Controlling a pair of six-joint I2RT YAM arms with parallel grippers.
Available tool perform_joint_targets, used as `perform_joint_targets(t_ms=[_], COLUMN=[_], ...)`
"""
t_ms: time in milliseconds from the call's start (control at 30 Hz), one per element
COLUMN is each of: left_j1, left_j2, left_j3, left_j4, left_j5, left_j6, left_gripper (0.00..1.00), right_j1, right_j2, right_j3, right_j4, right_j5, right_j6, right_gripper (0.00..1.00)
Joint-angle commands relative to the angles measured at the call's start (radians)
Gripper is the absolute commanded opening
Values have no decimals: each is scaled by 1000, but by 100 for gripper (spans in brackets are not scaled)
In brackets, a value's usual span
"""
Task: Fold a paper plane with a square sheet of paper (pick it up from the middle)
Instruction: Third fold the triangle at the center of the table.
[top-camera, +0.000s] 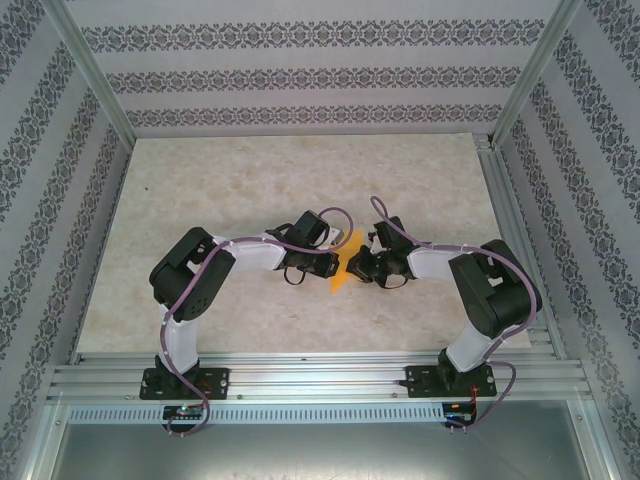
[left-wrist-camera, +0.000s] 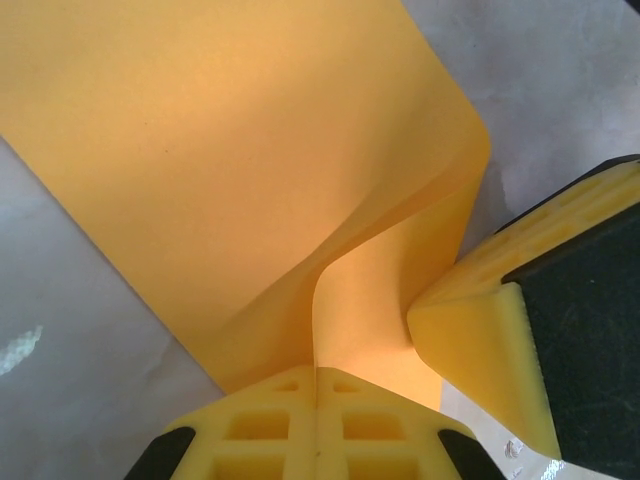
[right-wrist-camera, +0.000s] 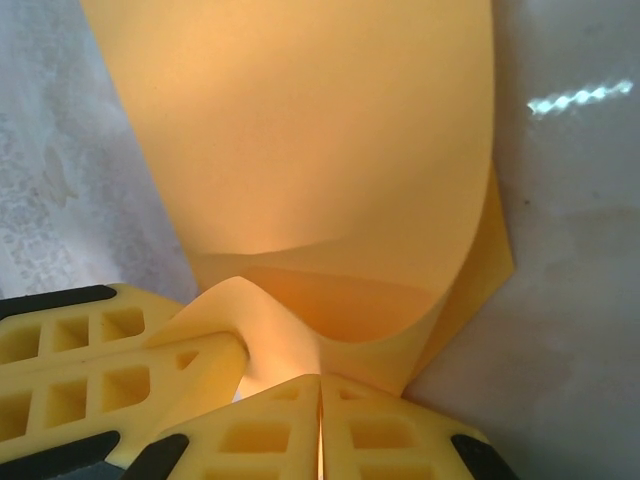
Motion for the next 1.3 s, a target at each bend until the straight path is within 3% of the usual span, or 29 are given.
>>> perform_joint_targets(t_ms=[0, 300, 1267], left_j1=[-4, -4, -4], left_j2=[25, 48, 75], left_j3=[13, 49, 30], left_j4=[-25, -75, -44], left_j5=[-5, -12, 15], left_j6=[4, 22, 13], left_gripper=[3, 3, 4], right_j1=[-13, -16, -60], right_j2=[-51, -153, -98], right_j3=[18, 27, 72], right_j4=[-23, -66, -116], right_j5=[17, 24, 18], right_j6=[-29, -57, -104], right_gripper=[9, 10, 11])
